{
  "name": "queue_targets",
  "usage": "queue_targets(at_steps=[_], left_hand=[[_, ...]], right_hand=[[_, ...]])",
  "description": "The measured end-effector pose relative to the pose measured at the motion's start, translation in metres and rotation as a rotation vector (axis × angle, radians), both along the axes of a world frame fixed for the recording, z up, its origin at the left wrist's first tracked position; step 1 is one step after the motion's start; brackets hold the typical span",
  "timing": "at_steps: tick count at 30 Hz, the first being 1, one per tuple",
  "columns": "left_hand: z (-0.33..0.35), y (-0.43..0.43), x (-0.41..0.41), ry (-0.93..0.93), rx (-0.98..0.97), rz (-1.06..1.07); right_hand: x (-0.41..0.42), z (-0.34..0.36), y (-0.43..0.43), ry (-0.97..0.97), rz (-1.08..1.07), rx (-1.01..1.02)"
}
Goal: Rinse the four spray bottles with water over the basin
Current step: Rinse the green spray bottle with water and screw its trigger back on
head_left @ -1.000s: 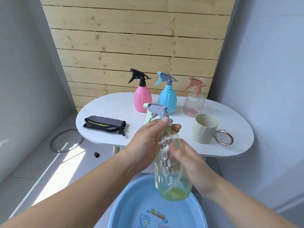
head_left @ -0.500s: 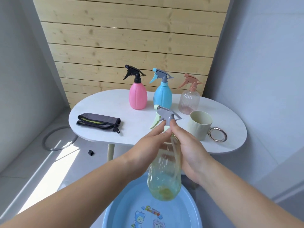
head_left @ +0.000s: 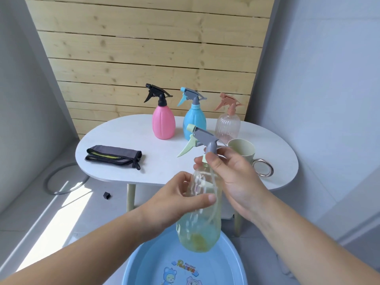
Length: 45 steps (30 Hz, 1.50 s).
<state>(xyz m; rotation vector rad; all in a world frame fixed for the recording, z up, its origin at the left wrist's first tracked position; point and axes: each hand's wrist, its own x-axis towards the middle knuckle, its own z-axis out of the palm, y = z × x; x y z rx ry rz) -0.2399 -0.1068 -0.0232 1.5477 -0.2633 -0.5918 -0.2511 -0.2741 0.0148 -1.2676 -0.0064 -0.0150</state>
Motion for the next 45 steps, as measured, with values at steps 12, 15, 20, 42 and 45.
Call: queue_targets(at_steps=[12,15,20,42,45], left_hand=[[-0.005,0.006,0.007,0.135,-0.09,-0.071],[-0.005,0.014,0.01,0.222,-0.19,-0.112],[-0.007,0.012,0.003,0.078,-0.005,-0.037],[-0.029,0.102,0.014,0.118,0.329,-0.038],[-0.029,0.12,0.015,0.147,0.27,-0.102]], right_hand=[[0.017,-0.011,0.001,0.095,0.004,0.096],[0.022,-0.014,0.002,0.104,-0.024,0.092],[0.024,-0.017,0.019,0.134,-0.027,0.103],[0.099,-0.035,0.029,0.3,-0.287,0.115],[0.11,-0.044,0.025,0.328,-0.346,0.115]])
